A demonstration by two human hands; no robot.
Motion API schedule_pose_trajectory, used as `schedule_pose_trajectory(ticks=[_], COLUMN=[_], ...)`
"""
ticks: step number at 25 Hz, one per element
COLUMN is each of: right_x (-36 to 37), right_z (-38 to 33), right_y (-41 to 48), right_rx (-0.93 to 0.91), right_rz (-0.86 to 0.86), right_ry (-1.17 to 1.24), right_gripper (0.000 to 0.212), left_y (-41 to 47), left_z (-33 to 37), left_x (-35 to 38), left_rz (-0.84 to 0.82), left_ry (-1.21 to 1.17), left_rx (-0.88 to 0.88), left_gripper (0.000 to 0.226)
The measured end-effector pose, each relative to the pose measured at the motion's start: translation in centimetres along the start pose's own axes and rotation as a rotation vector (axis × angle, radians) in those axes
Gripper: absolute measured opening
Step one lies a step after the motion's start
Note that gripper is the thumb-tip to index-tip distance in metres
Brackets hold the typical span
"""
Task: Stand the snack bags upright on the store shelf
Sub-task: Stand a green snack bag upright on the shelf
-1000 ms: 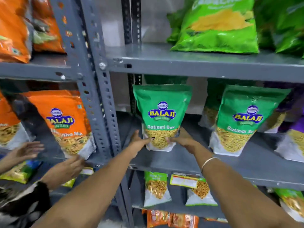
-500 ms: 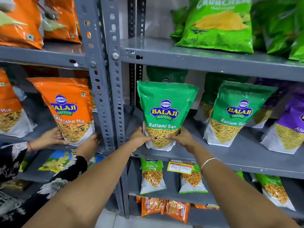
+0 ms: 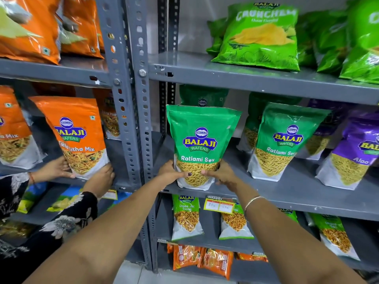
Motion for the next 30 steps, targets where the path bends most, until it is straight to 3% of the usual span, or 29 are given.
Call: schedule_pose_trajectory(ticks=[4,7,9,10,11,12,15,18,20,22,25,28,30], right_x=[-0.1,-1.0,-2.9,-4.4,-6.2,-8.2,-14.6,-20.3,-23.5,-25.9,-27.7,-27.6,-27.4], right_z=[-0.8,-1.2,-0.3,0.4,1.2,2.1,4.3,5.9,7.3,8.4,9.8,10.0,10.0], right_y=[-0.7,-1.3,-1.1,-0.9,-0.7,-0.7,-1.0,-0.3,1.4,3.4,6.6,7.3,6.7], right_rx=[-0.003,0.06,0.204,0.292,0.346,0.397,0.505,0.327,0.258,0.152,0.065,0.029,-0.003], right_rz=[-0.022,-0.076,-0.039,-0.022,-0.027,-0.027,0.053,0.209,0.294,0.3,0.159,0.038,0.05], right_ry=[-0.025,-0.035,-0.208,-0.316,-0.378,-0.404,-0.416,-0.437,-0.195,-0.026,0.025,0.082,0.124], right_gripper=[0.059,0.067,0.081,0.075,0.054,0.033,0.038,0.021,0.082,0.1,0.089,0.064,0.063], left_y=[-0.2,-0.7,-1.7,-2.4,-3.2,-3.8,-4.5,-3.3,-1.8,-0.4,2.2,2.4,1.5], left_z=[0.0,0.5,1.2,1.7,2.3,3.0,5.7,9.1,10.9,12.5,13.5,13.0,12.8], left_x=[-0.1,-0.5,-0.4,0.0,0.8,2.1,8.1,14.2,17.9,20.8,23.6,25.2,25.4], left_rz=[-0.063,-0.17,-0.303,-0.422,-0.547,-0.655,-0.783,-0.542,-0.343,-0.211,-0.092,-0.043,0.032], left_ry=[-0.022,0.233,0.553,0.655,0.719,0.744,0.642,0.424,0.254,0.087,0.013,-0.063,-0.095], left_rx=[-0.032,-0.105,-0.21,-0.264,-0.315,-0.325,-0.183,0.062,0.1,0.09,0.07,0.005,0.008], left_gripper=[0.075,0.089,0.068,0.052,0.036,0.024,0.021,0.038,0.062,0.087,0.088,0.059,0.06])
Point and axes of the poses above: each hand's wrist, its own y-axis towards the middle knuckle, its own x-axis out of the palm, z = x × y, the point moved 2 cm from there along y, towards the middle knuckle, and after that the axes turned 7 degrees about z, right-handed, at the moved point
